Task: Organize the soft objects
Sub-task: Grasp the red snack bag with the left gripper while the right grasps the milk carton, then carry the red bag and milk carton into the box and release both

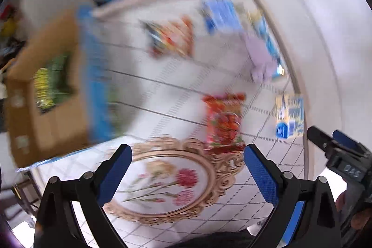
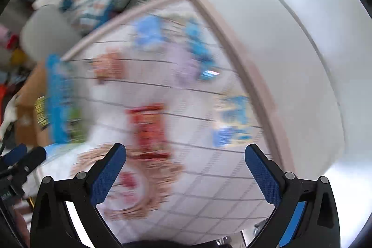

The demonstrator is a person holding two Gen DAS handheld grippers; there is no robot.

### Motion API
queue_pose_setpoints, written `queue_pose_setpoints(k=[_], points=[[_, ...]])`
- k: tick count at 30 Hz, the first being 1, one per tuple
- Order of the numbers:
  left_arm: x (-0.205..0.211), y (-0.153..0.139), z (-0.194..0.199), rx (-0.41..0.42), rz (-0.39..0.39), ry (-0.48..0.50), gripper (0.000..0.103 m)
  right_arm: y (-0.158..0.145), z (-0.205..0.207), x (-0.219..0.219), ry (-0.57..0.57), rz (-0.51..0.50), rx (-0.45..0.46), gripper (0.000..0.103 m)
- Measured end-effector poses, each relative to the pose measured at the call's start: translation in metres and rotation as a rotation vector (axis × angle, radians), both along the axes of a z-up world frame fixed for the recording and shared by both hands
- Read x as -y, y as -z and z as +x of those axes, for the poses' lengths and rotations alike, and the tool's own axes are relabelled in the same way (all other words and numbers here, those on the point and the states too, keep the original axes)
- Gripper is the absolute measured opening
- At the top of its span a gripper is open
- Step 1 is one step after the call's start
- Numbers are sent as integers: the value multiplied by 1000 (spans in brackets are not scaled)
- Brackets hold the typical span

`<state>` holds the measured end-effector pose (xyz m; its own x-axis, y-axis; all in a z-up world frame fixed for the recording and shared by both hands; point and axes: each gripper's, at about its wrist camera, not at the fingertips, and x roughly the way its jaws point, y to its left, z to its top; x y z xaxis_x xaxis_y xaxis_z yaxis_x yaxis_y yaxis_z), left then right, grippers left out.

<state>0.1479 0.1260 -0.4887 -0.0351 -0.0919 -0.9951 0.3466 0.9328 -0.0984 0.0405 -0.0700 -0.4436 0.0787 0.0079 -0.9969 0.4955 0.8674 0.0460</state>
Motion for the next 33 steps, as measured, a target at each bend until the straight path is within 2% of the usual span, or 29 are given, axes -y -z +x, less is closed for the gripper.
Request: queue_pose_setpoints(k=[2,4,8,10,11,12,13,16,18,23,27,33], points=[[28,42,2,-77,24,25,98,25,-3,22,24,32,-35,103],[46,75,3,-150,25,23,92,50,-3,40,44,64,-64,103],[71,118,4,-225,62,48,87,85,2,55,43,99,-111,101],[78,129,3,-233,84,57,74,97,4,57,34,118,-123,99],[80,133,2,-241,88,63,69,103,6,58,35,127,-128,93],[81,137,1,-247,95,66,58,109,9,59,36,132,-139,88],[82,139,0,-238,108,65,55,115,11,60,36,142,-150,87],[85,136,-2,-208,125,67,47,132,17,62,35,146,-184,85],[83,134,-2,-203,120,52,45,142,18,61,30,139,-214,67],[76,108,0,-150,107,32,43,136,16,60,32,156,-190,66],[61,74,-6,-113,40,2,43,101,11,45,11,192,-116,66],[1,-17,-1,11,-65,-78,43,39,26,0,-85,260,6,66]])
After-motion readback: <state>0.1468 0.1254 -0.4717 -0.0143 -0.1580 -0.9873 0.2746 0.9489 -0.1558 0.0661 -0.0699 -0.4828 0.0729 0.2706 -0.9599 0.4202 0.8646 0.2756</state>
